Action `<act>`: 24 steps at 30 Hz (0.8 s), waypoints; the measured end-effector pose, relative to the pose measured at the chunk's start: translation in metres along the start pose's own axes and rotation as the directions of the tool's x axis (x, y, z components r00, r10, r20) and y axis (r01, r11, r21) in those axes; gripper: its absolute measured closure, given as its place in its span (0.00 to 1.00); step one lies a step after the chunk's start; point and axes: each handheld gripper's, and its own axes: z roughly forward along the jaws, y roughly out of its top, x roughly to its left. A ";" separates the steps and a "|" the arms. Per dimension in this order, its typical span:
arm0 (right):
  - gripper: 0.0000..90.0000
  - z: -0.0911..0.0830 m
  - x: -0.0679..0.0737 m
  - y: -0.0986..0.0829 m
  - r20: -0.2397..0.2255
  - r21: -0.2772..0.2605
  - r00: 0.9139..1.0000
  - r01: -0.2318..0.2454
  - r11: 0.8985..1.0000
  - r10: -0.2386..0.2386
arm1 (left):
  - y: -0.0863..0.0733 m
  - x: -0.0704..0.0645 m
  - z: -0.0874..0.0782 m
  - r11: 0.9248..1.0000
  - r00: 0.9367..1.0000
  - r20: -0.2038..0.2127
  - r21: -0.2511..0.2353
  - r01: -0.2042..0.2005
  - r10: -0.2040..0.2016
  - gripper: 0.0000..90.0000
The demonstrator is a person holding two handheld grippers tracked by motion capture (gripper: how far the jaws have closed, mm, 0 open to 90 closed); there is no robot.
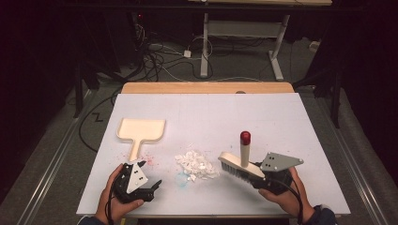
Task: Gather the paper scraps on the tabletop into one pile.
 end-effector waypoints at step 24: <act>0.76 0.000 0.009 0.019 -0.085 -0.065 0.996 0.021 0.998 -0.027 | 0.000 0.000 0.000 1.000 1.000 -0.002 -0.003 -0.003 0.003 0.18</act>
